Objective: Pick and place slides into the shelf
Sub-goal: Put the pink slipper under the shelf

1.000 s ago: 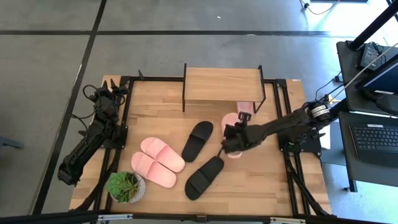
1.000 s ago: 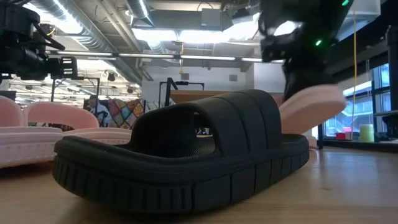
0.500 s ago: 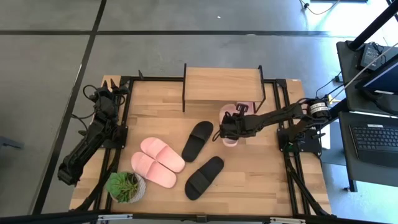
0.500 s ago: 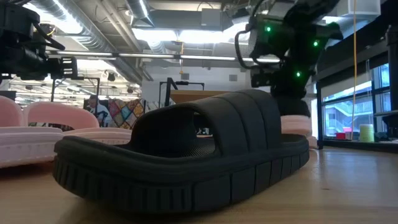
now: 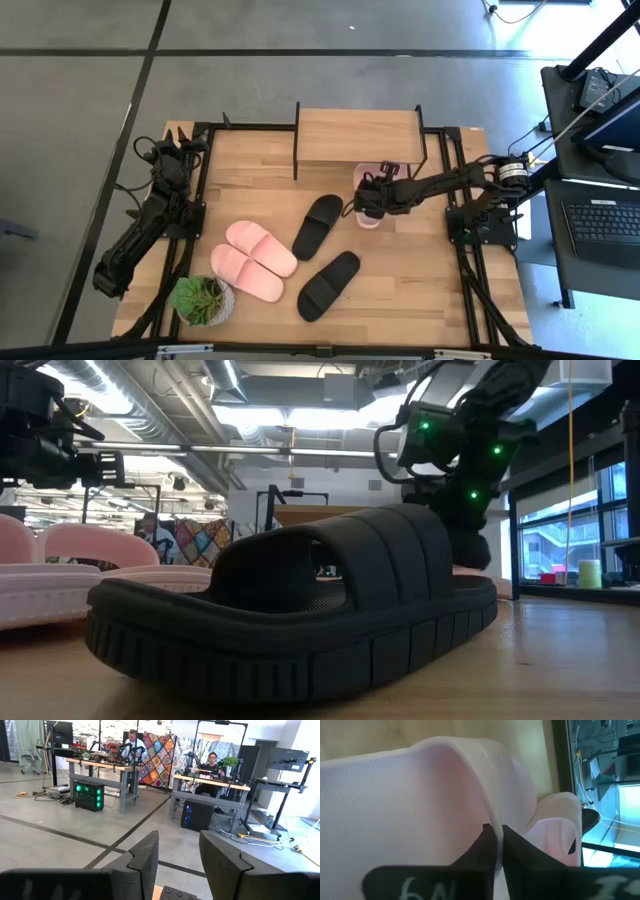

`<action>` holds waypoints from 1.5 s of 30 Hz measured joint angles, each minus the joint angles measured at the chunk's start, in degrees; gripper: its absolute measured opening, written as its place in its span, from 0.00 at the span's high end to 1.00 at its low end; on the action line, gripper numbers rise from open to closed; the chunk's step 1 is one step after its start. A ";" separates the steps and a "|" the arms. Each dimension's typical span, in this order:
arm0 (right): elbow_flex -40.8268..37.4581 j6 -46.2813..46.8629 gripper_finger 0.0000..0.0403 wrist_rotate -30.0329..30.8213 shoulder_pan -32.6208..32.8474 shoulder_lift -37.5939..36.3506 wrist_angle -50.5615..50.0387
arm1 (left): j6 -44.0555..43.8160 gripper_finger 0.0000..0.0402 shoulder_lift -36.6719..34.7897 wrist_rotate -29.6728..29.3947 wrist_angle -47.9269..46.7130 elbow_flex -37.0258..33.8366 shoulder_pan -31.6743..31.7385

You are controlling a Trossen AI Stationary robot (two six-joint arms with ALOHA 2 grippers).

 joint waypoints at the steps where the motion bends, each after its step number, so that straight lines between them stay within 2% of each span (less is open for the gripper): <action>1: 0.00 0.00 0.91 -0.02 -0.18 0.00 0.02 | 0.00 0.67 0.00 0.00 0.01 0.00 -0.01; 5: -0.04 -0.17 0.84 -0.24 -0.34 0.00 0.35 | 0.00 0.67 0.00 0.00 0.00 0.00 0.00; 9: -0.07 0.05 0.82 -0.37 -0.32 0.00 0.35 | 0.00 0.67 0.00 0.00 0.01 0.00 0.00; 17: 0.10 -1.42 0.81 -4.31 -0.30 0.00 0.44 | 0.00 0.67 0.00 0.00 0.00 0.00 0.00; 29: 4.75 -2.75 0.80 -9.18 0.01 0.09 -2.66 | 0.00 0.67 0.00 0.00 0.02 0.00 0.00; 45: 4.90 -1.36 0.80 -9.00 -1.68 0.09 -7.74 | 0.00 0.67 0.00 -0.02 0.01 0.00 0.00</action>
